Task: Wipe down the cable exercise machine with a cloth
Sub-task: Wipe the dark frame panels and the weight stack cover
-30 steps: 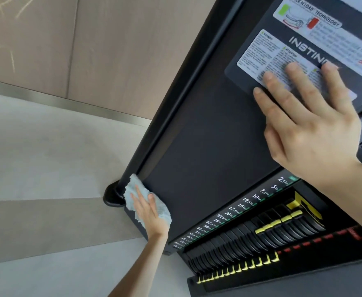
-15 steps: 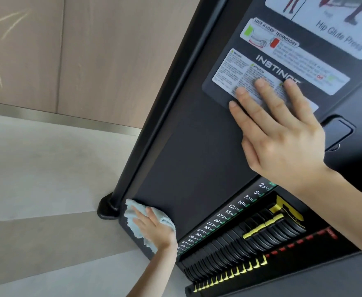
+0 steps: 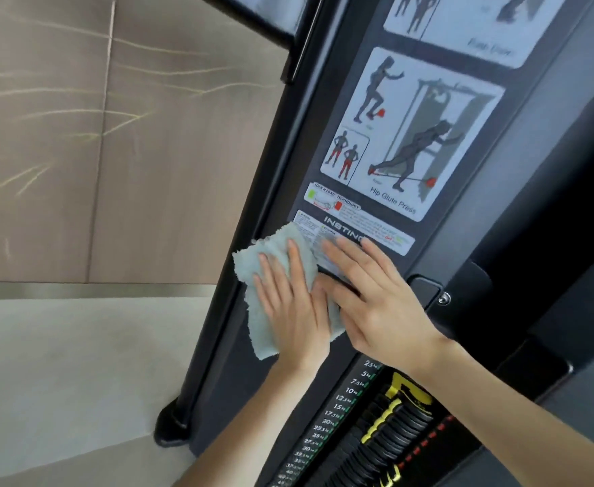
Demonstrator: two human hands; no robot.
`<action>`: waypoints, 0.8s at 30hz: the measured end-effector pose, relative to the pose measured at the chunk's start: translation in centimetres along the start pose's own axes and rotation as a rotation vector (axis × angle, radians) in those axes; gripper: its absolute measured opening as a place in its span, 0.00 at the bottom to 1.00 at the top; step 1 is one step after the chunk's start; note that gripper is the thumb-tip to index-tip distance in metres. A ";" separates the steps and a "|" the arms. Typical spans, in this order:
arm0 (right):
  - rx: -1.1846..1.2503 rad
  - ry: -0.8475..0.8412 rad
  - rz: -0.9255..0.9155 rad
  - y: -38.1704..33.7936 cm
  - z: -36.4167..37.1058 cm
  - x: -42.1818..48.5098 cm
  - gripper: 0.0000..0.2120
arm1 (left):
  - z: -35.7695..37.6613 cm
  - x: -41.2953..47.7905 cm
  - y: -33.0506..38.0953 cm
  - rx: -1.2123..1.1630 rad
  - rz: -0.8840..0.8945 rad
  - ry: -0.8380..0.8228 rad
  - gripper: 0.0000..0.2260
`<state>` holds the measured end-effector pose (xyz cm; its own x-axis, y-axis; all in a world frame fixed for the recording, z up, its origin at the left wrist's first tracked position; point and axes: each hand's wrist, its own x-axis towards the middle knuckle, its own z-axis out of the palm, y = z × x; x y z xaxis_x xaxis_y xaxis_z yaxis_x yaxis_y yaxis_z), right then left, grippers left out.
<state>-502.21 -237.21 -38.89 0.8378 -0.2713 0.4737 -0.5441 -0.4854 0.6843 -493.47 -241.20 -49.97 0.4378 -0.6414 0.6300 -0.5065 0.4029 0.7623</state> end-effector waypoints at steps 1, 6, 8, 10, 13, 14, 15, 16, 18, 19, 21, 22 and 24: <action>0.013 0.036 0.030 0.6 -1.0 0.2 0.13 | -0.3 1.3 0.9 0.060 0.076 -0.009 0.25; -0.226 0.150 0.222 6.8 -5.3 0.7 0.17 | -1.9 7.1 6.3 0.180 0.408 -0.016 0.24; -0.256 0.111 0.201 8.3 -5.7 0.3 0.20 | -2.5 8.9 7.9 0.213 0.509 -0.020 0.24; -0.239 0.066 0.173 8.6 -5.5 0.0 0.22 | -3.0 10.6 9.2 0.240 0.573 -0.013 0.24; -0.224 0.048 0.171 8.9 -5.0 -0.1 0.23 | -3.8 13.3 11.3 0.266 0.668 -0.026 0.24; -0.220 0.041 0.169 9.0 -4.9 -0.2 0.23 | -4.1 14.2 11.9 0.277 0.705 -0.038 0.23; -0.212 0.037 0.164 9.1 -4.8 -0.3 0.22 | -4.5 15.1 12.5 0.286 0.742 -0.052 0.23; -0.200 0.034 0.159 9.2 -4.8 -0.3 0.21 | -4.8 16.1 13.1 0.290 0.774 -0.060 0.23; -0.179 0.020 0.149 9.4 -4.8 -0.3 0.21 | -5.4 18.2 14.8 0.296 0.825 -0.052 0.23; -0.175 0.011 0.146 9.4 -4.8 -0.3 0.21 | -5.6 19.2 15.6 0.301 0.847 -0.043 0.23; -0.178 -0.009 0.144 9.5 -4.9 -0.3 0.23 | -6.0 21.0 17.4 0.311 0.888 -0.034 0.23; -0.181 -0.014 0.143 9.5 -4.9 -0.3 0.24 | -6.1 21.8 18.1 0.310 0.905 -0.033 0.23; -0.183 -0.018 0.141 9.5 -5.0 -0.3 0.24 | -6.5 23.2 19.4 0.301 0.919 -0.030 0.24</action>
<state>-507.85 -237.61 -29.79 0.7529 -0.3414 0.5627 -0.6533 -0.2837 0.7019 -488.39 -244.01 -19.59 -0.2415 -0.1778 0.9540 -0.8126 0.5744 -0.0986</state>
